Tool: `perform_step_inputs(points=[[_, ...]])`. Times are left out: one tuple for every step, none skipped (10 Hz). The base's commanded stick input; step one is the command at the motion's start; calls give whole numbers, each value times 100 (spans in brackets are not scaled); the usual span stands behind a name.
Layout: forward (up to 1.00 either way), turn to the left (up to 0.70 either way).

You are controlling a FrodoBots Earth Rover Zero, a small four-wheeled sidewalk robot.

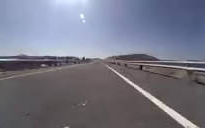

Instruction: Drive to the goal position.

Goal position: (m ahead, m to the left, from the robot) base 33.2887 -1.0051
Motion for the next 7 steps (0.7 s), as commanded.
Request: perform_step_inputs(points=[[100,0],[100,0],[100,0],[100,0],[100,0],[100,0],[100,0]])
